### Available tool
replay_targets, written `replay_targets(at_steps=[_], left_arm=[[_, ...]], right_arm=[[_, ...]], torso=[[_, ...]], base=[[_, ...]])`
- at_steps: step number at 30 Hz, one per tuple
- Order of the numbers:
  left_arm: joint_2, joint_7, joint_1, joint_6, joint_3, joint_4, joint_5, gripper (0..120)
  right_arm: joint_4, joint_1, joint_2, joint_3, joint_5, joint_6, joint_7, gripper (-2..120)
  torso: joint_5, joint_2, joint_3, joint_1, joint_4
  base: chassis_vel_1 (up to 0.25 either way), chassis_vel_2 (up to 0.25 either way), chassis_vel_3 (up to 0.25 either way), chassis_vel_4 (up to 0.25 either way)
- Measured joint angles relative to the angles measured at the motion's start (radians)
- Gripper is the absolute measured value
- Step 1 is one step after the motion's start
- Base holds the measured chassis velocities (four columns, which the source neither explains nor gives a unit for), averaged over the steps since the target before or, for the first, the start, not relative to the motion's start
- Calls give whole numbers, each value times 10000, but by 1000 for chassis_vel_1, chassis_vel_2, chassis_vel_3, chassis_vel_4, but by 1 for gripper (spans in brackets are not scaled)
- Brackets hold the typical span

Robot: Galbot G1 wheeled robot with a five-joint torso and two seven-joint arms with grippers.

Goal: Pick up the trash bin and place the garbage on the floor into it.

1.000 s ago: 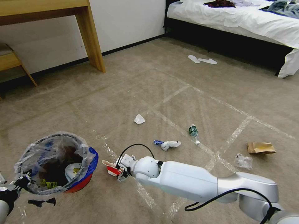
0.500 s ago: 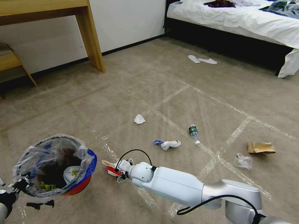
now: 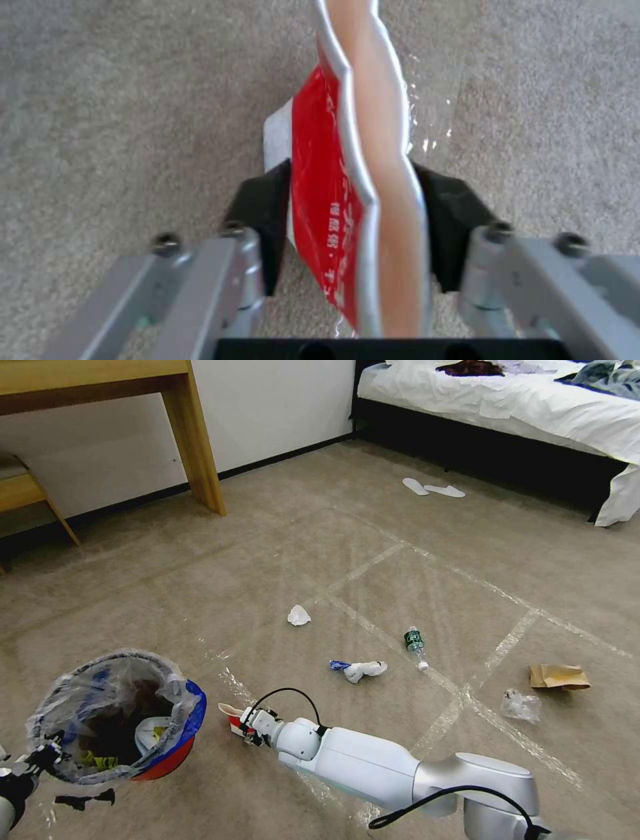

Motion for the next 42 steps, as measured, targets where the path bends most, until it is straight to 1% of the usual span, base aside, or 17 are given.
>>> replay_targets(at_steps=[2,4,9,12,13,14,21,26,28,29,32,34,35,37,38,40,42], left_arm=[[-14,22,14,0,0,-4,14,0],[-66,88,69,0,10,-27,79,0],[-97,107,83,-4,49,-32,98,0],[-99,112,69,-30,104,-39,106,0],[-99,112,69,-30,104,-39,106,0],[-99,112,55,-41,131,-39,116,0],[-81,112,20,-52,194,-30,157,0],[-7,99,-12,-52,228,-20,156,0],[49,72,-33,-52,316,-24,144,0],[49,72,-33,-52,316,-24,144,0],[92,44,-48,-49,423,-36,144,0],[141,29,-132,-41,662,-73,151,0],[141,29,-132,-41,662,-73,151,0],[185,27,-197,-39,873,-73,179,0],[185,27,-197,-39,873,-73,179,0],[246,26,-263,-39,1086,-64,237,0],[279,27,-280,-39,1167,-62,245,0]], right_arm=[[-73,-13,21,-12,-38,82,-1,39],[-349,-50,91,-14,-188,352,-14,26],[-640,-76,133,19,-362,599,-35,22],[-759,-94,105,119,-493,754,-40,10],[-759,-94,105,119,-493,754,-40,10],[-759,-101,77,150,-497,765,-38,3],[-571,-173,-71,338,-484,806,71,0],[529,-243,-607,812,-232,469,351,0],[1840,-298,-1194,1440,-67,162,614,0],[1840,-298,-1194,1440,-67,162,614,0],[3047,-421,-1744,2047,55,-41,827,0],[4697,-774,-2788,3457,126,-66,990,0],[4697,-774,-2788,3457,126,-66,990,0],[5804,-1084,-3645,4596,355,-43,1003,0],[5804,-1084,-3645,4596,355,-43,1003,0],[6987,-1431,-4492,5675,707,5,1014,0],[7469,-1583,-4774,6031,898,40,1007,0]], torso=[[0,0,0,0,0],[0,0,0,0,0],[0,0,0,0,0],[0,0,0,0,0],[0,0,0,0,0],[0,0,0,0,0],[1,0,1,0,1],[1,0,1,0,0],[2,0,0,1,1],[2,0,0,1,1],[4,0,0,0,3],[5,0,1,0,1],[5,0,1,0,1],[6,-1,0,1,-1],[6,-1,0,1,-1],[4,-1,0,0,-5],[6,0,1,1,-5]], base=[[0,0,0,0],[0,0,0,0],[0,0,0,0],[0,0,0,0],[0,0,0,0],[0,0,0,0],[0,0,0,0],[0,0,0,0],[0,0,0,0],[0,0,0,0],[0,0,0,0],[0,0,0,0],[0,0,0,0],[0,0,0,0],[0,0,0,0],[0,0,0,0],[0,0,0,0]])
